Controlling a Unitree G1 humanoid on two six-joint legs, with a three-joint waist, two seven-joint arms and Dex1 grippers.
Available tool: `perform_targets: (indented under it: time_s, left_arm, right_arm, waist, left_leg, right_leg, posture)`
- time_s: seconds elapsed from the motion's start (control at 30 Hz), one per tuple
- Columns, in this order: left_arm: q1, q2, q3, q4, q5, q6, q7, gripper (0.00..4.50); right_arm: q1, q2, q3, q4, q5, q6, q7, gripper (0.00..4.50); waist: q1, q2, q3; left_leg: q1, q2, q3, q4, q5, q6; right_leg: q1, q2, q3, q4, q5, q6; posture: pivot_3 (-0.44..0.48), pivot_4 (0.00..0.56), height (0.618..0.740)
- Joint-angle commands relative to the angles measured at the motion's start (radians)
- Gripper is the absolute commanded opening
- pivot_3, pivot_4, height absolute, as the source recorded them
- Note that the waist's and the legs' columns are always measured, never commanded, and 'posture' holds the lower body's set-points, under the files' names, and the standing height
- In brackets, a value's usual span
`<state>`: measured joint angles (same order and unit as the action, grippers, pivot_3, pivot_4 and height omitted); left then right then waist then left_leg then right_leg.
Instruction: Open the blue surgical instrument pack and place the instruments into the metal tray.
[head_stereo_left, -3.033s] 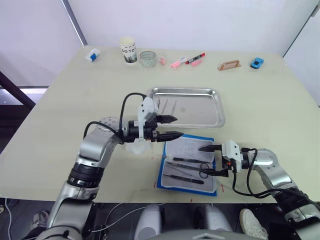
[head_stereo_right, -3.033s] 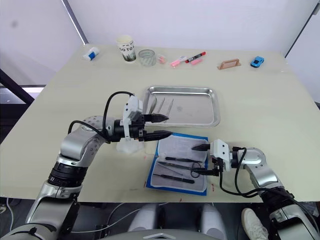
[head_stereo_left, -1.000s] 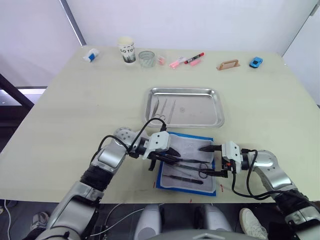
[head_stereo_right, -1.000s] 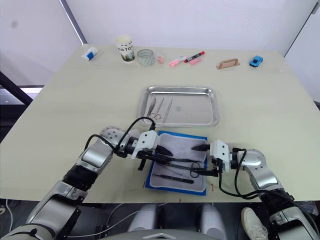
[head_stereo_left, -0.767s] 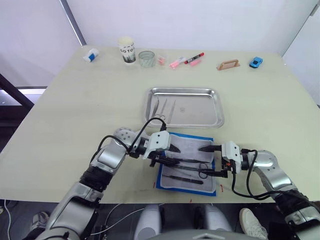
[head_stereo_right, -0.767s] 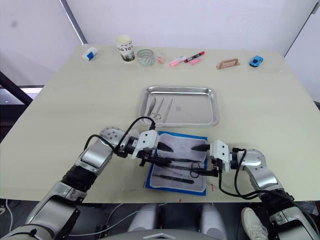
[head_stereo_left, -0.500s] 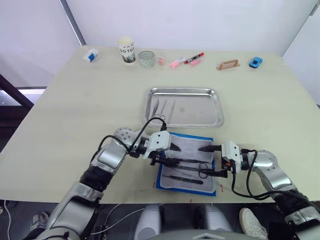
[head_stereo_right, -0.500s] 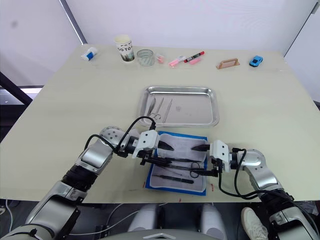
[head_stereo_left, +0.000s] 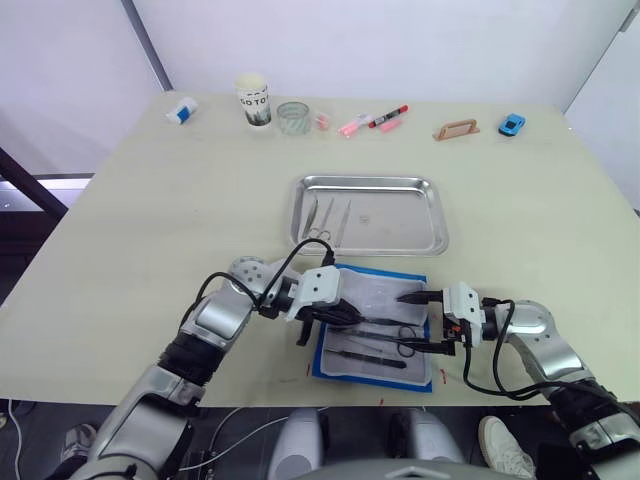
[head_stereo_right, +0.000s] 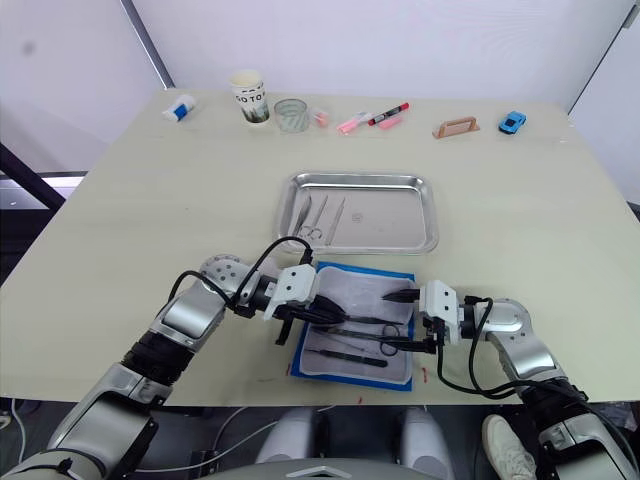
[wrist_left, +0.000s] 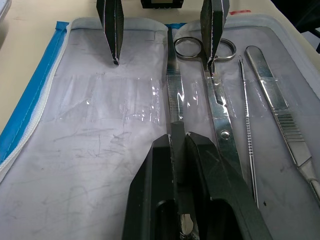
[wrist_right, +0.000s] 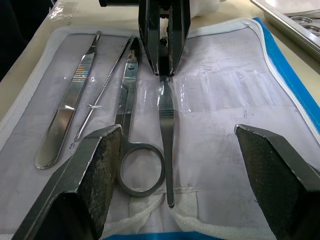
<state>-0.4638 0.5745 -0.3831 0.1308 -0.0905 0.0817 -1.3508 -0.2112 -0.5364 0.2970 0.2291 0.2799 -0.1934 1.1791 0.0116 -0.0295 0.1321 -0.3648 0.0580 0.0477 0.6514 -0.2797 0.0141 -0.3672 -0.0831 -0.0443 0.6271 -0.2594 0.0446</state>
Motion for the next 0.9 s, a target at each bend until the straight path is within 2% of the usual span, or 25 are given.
perform_targets:
  time_s: [0.03, 0.5, 0.9]
  left_arm:
    - [-0.01, 0.002, -0.014, -0.007, 0.012, 0.003, -0.007, 0.04]
    - [-0.068, 0.053, 0.002, -0.108, -0.019, 0.173, -0.041, 0.04]
    - [-0.071, 0.105, 0.028, -0.158, -0.052, 0.221, -0.053, 0.04]
  right_arm:
    - [0.039, -0.009, 0.046, 0.096, -0.113, 0.064, -0.034, 3.75]
    - [0.027, -0.008, 0.058, 0.103, -0.118, 0.073, -0.027, 3.75]
    - [0.015, -0.004, 0.072, 0.116, -0.123, 0.074, -0.023, 3.75]
  waist:
    - [0.0, 0.0, 0.0]
    - [-0.006, 0.0, 0.0]
    - [-0.016, 0.0, 0.0]
  left_leg:
    - [0.0, 0.0, 0.0, 0.0, 0.0, 0.0]
    - [0.0, 0.001, 0.0, 0.0, 0.0, 0.0]
    - [-0.001, 0.001, 0.0, 0.0, 0.0, 0.0]
  right_leg:
    - [0.0, 0.0, 0.0, 0.0, 0.0, 0.0]
    - [-0.001, 0.002, 0.001, 0.0, 0.0, 0.0]
    - [-0.002, 0.003, 0.001, 0.0, 0.0, 0.0]
  posture:
    - [0.0, 0.15, 0.74]
    - [0.0, 0.15, 0.74]
    - [0.0, 0.15, 0.74]
